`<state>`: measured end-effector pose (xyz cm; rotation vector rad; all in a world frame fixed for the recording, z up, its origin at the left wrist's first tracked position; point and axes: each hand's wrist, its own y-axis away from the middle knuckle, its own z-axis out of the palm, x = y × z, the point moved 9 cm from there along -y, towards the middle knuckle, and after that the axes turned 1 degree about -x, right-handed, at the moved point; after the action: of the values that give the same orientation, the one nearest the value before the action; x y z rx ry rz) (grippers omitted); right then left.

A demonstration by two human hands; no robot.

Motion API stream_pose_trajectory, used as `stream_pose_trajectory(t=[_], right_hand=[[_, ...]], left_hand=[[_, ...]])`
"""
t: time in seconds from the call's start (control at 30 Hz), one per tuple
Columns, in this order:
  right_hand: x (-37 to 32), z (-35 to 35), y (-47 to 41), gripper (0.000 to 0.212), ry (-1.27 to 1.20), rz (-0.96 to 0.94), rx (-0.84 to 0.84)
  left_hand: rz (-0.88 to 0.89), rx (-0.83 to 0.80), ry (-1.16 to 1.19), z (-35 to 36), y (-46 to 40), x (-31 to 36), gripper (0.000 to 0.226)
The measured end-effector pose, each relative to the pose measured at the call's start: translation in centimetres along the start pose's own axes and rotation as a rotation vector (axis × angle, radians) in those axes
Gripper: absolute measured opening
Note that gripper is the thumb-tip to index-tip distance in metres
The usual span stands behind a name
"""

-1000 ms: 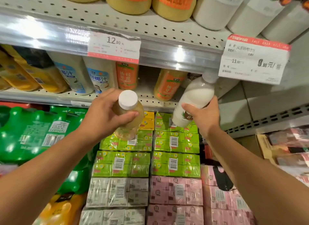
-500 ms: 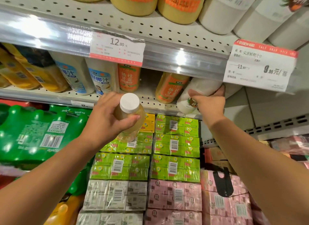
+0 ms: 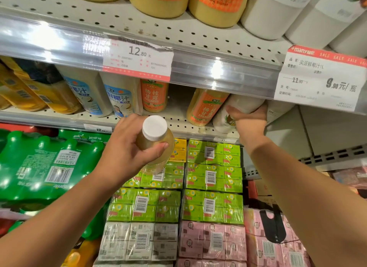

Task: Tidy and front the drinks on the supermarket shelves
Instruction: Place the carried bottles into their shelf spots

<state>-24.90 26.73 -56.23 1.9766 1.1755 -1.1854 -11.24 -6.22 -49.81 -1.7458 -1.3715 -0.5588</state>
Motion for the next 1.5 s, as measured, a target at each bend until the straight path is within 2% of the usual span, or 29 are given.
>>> stream_pose_trajectory(t=[0.13,0.27,0.4,0.57,0.67,0.77,0.87,0.93,1.0,1.07,1.13,1.17,1.23,1.27,1.33,1.4,1.47,1.5], right_hand=[[1.1,0.6,-0.2,0.087,0.004,0.129,0.017],[3.7,1.1,1.4,0.078,-0.059,0.352,-0.052],[4.0,0.6,1.4,0.082,-0.027,0.29,-0.015],[4.2,1.6,-0.1,0.077,-0.033,0.266,-0.037],[4.2,1.7,-0.9,0.083,0.091,0.26,0.04],[4.2,1.9,-1.1,0.086,0.101,0.267,0.063],[4.2,1.9,0.7,0.077,0.035,0.285,0.044],[3.9,1.2,4.1,0.064,0.009,0.227,0.047],[3.7,1.7,9.0,0.049,0.004,0.159,-0.089],[3.1,4.0,14.6,0.05,-0.045,0.111,-0.372],[2.2,6.9,20.1,0.067,-0.124,0.105,-0.665],[2.1,8.1,22.1,0.08,-0.114,0.097,-0.738],[1.9,9.8,24.4,0.101,-0.082,0.097,-0.746],[1.4,10.4,25.1,0.105,-0.168,0.137,-0.724],[0.9,11.7,25.9,0.109,-0.61,0.37,-0.649],[0.0,12.5,25.9,0.104,-0.99,0.561,-0.546],[0.3,12.4,24.8,0.09,-1.104,0.618,-0.401],[0.7,11.6,23.7,0.086,-1.042,0.497,-0.347]], left_hand=[[-0.007,0.003,0.002,0.0,0.0,0.2,0.036],[-0.015,0.0,0.004,-0.1,0.1,0.2,0.035],[-0.024,-0.006,0.0,0.0,0.1,0.0,0.035],[-0.038,-0.013,0.006,0.1,0.3,0.0,0.033],[-0.042,-0.015,0.004,0.1,0.3,0.0,0.033],[-0.045,-0.01,0.002,0.0,0.3,-0.1,0.034],[-0.056,-0.015,0.01,-0.1,0.2,0.0,0.033],[-0.063,-0.021,0.021,-0.1,0.1,0.1,0.032],[-0.082,-0.024,0.052,-0.2,0.0,0.2,0.031],[-0.117,-0.022,0.089,-0.3,-0.1,0.4,0.031],[-0.143,-0.016,0.13,-0.4,-0.4,0.7,0.032],[-0.141,-0.013,0.144,-0.5,-0.5,1.1,0.032],[-0.123,-0.008,0.136,-0.3,-0.4,1.9,0.033],[-0.111,-0.004,0.12,-0.2,-0.2,2.3,0.033],[-0.091,0.011,0.098,0.1,0.4,3.0,0.033],[-0.059,0.015,0.106,0.3,0.9,3.7,0.034],[0.001,0.021,0.12,0.3,0.9,4.8,0.035],[0.039,0.029,0.125,0.2,0.8,5.4,0.035]])
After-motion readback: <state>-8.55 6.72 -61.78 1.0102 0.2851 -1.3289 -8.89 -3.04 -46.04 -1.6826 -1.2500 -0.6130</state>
